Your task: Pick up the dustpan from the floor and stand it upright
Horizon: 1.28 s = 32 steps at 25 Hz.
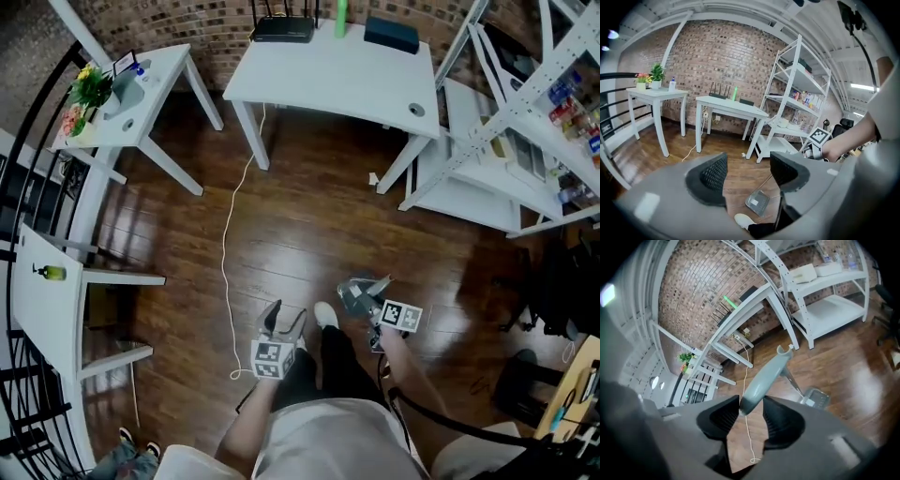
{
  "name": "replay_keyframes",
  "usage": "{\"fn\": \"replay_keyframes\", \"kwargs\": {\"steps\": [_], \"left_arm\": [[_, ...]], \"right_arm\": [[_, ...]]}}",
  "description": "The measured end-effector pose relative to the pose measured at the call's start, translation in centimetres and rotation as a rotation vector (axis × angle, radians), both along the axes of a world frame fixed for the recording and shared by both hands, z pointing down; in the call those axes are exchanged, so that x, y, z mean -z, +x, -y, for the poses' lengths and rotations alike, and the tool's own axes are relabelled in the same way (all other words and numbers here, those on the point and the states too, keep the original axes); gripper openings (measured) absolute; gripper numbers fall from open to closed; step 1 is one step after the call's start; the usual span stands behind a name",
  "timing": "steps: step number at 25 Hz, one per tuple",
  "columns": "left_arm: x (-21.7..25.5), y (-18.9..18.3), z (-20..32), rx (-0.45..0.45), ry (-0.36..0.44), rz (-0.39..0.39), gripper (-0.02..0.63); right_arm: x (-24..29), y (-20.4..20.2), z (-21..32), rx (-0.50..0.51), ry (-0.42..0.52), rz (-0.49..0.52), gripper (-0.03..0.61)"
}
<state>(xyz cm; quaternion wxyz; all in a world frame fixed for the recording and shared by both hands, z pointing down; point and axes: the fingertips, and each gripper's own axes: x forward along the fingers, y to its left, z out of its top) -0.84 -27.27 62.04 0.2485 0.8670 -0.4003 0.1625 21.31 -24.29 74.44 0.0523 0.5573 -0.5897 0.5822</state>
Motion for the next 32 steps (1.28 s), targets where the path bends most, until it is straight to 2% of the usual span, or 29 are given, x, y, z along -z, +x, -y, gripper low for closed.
{"fn": "replay_keyframes", "kwargs": {"steps": [2,4,7,10,12,14,19,22,26,29,32], "left_arm": [[1.6,0.3,-0.4,-0.024,0.036,-0.011,0.302],[3.2,0.6,-0.9,-0.051,0.075,-0.026,0.302],[5.3,1.0,-2.2,-0.104,0.131,-0.039,0.307],[8.0,1.9,-4.4,-0.154,0.177,-0.033,0.314],[10.4,2.9,-6.3,-0.163,0.223,-0.034,0.316],[12.9,4.0,-8.3,-0.154,0.273,-0.032,0.319],[18.2,7.9,-14.1,-0.061,0.380,-0.028,0.319],[20.9,9.5,-20.5,0.031,0.427,-0.050,0.319],[23.9,13.7,-29.9,0.081,0.464,-0.105,0.319],[25.7,16.2,-35.5,0.074,0.520,-0.053,0.319],[27.2,16.0,-37.3,0.090,0.555,-0.041,0.325]], "right_arm": [[0.4,-0.1,-1.8,-0.001,0.007,-0.026,0.158],[1.6,-0.3,-3.1,-0.004,0.041,-0.040,0.246],[5.0,-0.2,-5.4,-0.036,0.116,-0.067,0.278],[10.8,0.8,-8.2,-0.070,0.263,-0.154,0.310],[15.4,1.3,-9.8,-0.030,0.388,-0.262,0.341],[19.0,1.9,-11.6,0.033,0.493,-0.367,0.416],[26.9,6.6,-16.0,0.101,0.738,-0.573,0.417],[31.7,7.7,-21.2,0.125,0.855,-0.653,0.417],[36.7,9.6,-29.5,0.103,0.922,-0.687,0.417],[39.0,10.9,-34.4,0.106,0.941,-0.689,0.417],[40.9,10.7,-36.4,0.113,0.976,-0.720,0.417]]}}
